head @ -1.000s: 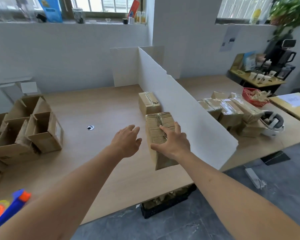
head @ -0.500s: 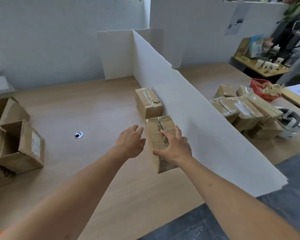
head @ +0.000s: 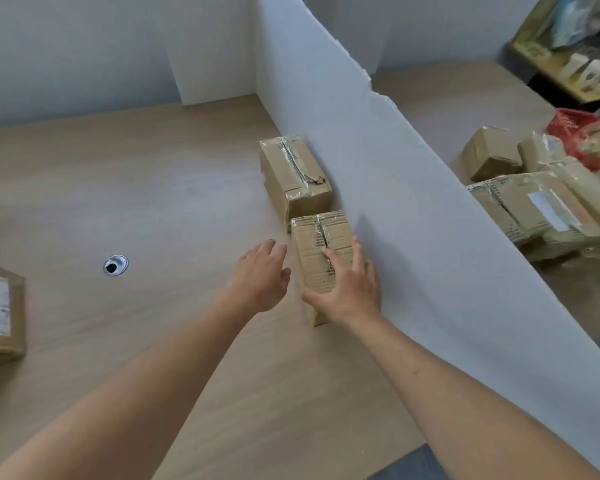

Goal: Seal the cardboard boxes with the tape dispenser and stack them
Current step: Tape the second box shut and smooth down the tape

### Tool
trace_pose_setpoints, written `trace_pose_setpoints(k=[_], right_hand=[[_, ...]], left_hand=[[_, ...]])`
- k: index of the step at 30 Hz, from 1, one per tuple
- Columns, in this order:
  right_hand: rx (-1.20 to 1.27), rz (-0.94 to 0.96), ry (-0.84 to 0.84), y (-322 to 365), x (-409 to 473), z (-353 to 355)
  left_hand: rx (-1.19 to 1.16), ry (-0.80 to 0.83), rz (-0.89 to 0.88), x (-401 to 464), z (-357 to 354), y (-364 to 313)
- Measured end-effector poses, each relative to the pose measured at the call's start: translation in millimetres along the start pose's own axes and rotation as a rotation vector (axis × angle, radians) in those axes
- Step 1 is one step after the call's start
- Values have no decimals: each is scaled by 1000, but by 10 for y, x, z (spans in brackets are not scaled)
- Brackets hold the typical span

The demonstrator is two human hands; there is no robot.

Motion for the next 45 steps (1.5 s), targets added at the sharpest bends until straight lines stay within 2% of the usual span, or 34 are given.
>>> trace_pose_setpoints(k=[10, 17, 21, 26, 34, 45], right_hand=[[-14, 84, 31, -321, 675, -422], [-58, 162, 103, -215, 770, -371], [6, 288, 125, 46, 564, -214], [39, 427, 148, 460, 191, 35], [-88, 665, 231, 1109, -528, 107], [-221, 982, 242, 2781, -2080, -244]], left_hand=[[-85, 24, 114, 540, -433, 20], [-75, 4, 138, 367, -399, 6], [-35, -37, 151, 115, -177, -10], [-10, -103, 204, -382, 101, 18], [-80, -221, 391, -1546, 245, 353], [-85, -400, 635, -3707, 376, 1369]])
Point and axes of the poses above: each hand's wrist, its own x-axis towards the middle knuckle, its own z-axis out of the back of the hand, y = z × x, the point moved 7 cm from there along x, towards the middle knuckle, and after that the axes turned 6 degrees about y, right-handed, at the moved point
